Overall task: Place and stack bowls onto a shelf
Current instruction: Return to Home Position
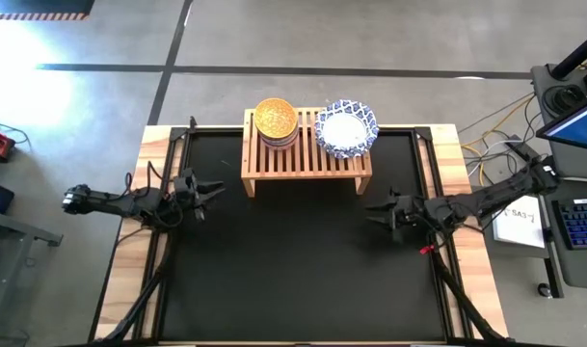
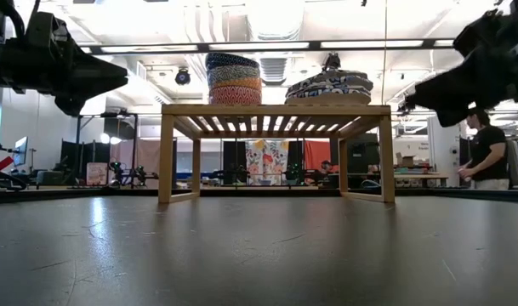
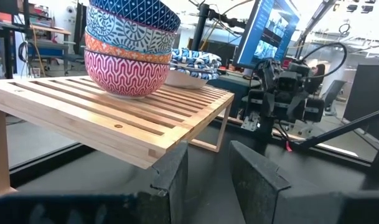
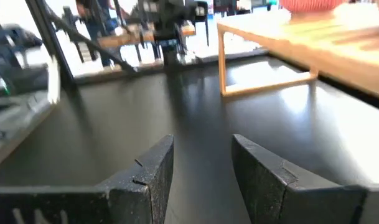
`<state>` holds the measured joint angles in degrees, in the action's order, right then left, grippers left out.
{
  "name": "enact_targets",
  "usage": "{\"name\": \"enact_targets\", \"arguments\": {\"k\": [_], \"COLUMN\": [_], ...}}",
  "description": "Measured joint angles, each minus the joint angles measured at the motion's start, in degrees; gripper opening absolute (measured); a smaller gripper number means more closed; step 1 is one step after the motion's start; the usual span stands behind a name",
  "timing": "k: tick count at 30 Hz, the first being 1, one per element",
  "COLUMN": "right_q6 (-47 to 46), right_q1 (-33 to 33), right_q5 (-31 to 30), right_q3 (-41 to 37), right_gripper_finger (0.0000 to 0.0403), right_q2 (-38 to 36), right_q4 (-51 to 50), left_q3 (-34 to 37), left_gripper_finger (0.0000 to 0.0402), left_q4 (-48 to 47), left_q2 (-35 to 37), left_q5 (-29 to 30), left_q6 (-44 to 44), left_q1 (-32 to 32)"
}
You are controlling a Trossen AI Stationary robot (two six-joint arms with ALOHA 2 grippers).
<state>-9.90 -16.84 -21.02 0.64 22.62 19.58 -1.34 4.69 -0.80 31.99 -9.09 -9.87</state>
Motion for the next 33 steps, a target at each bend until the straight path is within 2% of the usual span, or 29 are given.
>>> {"name": "enact_targets", "arguments": {"k": [3, 11, 17, 26, 33], "right_q6": [1.49, 20.46, 25.66, 32.31, 32.49], "right_q1": [0.02, 0.01, 1.06, 4.24, 4.24], "right_q5": [-0.02, 5.4, 6.0, 5.97, 5.99], "right_q3": [0.0, 0.0, 0.0, -0.02, -0.02], "right_gripper_finger": [0.015, 0.015, 0.0151, 0.0151, 0.015], "right_q2": [-4.76, -16.44, -21.53, -22.13, -20.53], "right_q4": [0.01, -0.94, -1.19, -0.83, -1.21], "left_q3": [0.0, -0.02, -0.02, -0.02, -0.02], "left_gripper_finger": [0.01, 0.01, 0.01, 0.01, 0.01], "left_q4": [0.0, -0.02, -0.04, -0.04, -0.07], "left_q2": [-0.02, -0.26, -0.38, -0.42, -0.48], "left_q5": [-0.01, -0.02, -0.02, -0.02, -0.02], "left_q6": [0.0, -0.01, 0.0, 0.01, 0.01], "left_q1": [0.0, -0.02, -0.04, -0.04, -0.04]}}
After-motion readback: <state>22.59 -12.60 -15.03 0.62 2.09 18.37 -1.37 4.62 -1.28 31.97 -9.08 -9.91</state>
